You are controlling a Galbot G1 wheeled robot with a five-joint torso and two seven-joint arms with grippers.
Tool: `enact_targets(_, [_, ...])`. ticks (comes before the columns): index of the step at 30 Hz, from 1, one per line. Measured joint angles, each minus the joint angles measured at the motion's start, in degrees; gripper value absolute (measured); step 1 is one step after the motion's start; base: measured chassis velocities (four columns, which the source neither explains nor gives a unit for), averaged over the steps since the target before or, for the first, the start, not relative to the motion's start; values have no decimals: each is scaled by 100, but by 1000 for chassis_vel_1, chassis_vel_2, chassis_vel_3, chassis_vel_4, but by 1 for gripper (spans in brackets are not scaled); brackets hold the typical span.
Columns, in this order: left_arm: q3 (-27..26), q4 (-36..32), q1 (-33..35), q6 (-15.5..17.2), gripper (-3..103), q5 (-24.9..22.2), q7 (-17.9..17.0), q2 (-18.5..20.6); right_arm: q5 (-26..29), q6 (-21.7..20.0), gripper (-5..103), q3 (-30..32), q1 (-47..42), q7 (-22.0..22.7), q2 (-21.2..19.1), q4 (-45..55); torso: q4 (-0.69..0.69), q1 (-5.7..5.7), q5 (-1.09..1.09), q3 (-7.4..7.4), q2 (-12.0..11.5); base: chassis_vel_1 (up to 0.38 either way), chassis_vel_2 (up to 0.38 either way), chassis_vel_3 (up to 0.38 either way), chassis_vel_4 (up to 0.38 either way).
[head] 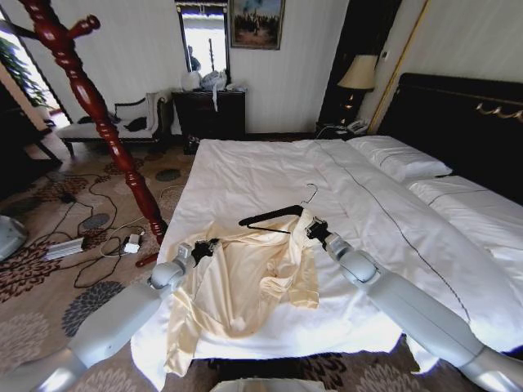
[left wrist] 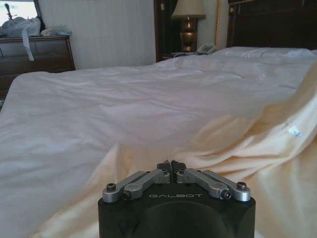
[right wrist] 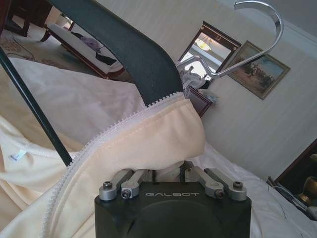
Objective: Pick up the clothes from the bed and hang them on the clothes hanger.
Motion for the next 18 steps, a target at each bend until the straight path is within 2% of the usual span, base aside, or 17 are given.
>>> enact_targets(1, [-75,-126,-7,65,1,-205,-39,71,-35,0,22,0,-1,3,-12,5,0,0,-1,0,-1,0,0,0,0])
enact_targets(2, [-75,-126,-7,65,1,-205,-39,71,-35,0,22,0,-1,3,-12,5,0,0,-1,0,-1,0,0,0,0])
enact_targets(5, [-284,-638,-194,300,1,-1029,-223,314,-206,17,22,0,-8,0,-50,33,0,0,1,0,0,0,0,0,0])
enact_targets(6, [-284,-638,-194,300,1,-1029,-223,314,-206,17,22,0,-8,0,-50,33,0,0,1,0,0,0,0,0,0])
enact_targets(9, [-363,-1092,-533,552,1,-1881,-304,546,-285,51,22,-20,22,-16,-57,46,-3,0,2,0,0,0,0,0,0])
enact_targets(12, [-365,-1244,-655,675,1,-2136,-302,697,-289,57,22,-21,34,-17,-69,68,-2,0,3,-1,0,0,0,0,0])
enact_targets(14, [-338,-1271,-660,707,1,-2142,-283,759,-289,59,22,-15,30,-17,-75,78,-2,0,3,-1,0,0,0,0,0])
enact_targets(18, [-169,-1294,-355,719,1,-1693,-273,822,-332,77,22,68,-132,-17,-129,131,0,0,0,-1,0,0,0,0,0])
